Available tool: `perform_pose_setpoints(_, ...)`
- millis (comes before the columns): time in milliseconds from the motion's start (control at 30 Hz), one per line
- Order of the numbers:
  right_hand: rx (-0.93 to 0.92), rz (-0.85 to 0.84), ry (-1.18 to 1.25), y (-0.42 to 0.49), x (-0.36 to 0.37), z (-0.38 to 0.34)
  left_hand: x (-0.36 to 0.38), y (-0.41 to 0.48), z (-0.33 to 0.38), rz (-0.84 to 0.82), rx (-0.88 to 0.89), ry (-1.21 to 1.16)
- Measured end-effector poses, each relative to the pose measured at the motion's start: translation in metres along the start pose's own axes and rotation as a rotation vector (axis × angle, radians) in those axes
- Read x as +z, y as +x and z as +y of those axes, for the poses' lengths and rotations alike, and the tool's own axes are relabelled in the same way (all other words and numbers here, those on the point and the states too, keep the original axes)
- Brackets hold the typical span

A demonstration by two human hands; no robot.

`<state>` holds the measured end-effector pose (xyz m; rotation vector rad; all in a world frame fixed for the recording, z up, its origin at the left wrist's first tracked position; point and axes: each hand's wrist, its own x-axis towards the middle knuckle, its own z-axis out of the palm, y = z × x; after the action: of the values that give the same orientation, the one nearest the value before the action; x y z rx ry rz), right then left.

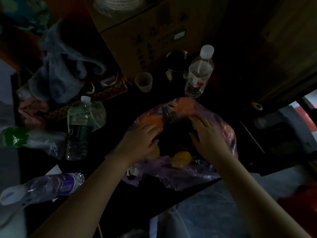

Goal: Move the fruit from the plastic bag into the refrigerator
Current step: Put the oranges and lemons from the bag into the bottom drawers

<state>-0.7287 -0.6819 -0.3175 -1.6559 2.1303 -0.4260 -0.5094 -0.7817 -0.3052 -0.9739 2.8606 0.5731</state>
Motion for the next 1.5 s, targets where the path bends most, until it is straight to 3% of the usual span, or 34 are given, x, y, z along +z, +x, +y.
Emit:
perform_pose_setpoints(333,-0.029,-0.062,-0.042,0.035,0.007,0.028,0.011,0.029,-0.028,0.022,-0.038,0.008)
perform_pose_setpoints(700,0.029,-0.127,-0.055,0.036,0.010,0.043,0.029,0.044,-0.037,-0.092,-0.075,-0.036)
perform_pose_setpoints(1067,0.031,-0.170,-0.139,0.037,0.016,0.045,0.032,0.039,-0.028,-0.031,-0.059,-0.026)
perform_pose_setpoints(1367,-0.018,-0.132,-0.077,0.028,0.003,0.039,0.016,0.029,-0.012,0.020,-0.039,-0.010)
perform_pose_setpoints(1500,-0.033,-0.034,-0.054,0.015,-0.007,0.024,0.006,0.021,-0.002,0.082,-0.004,0.024)
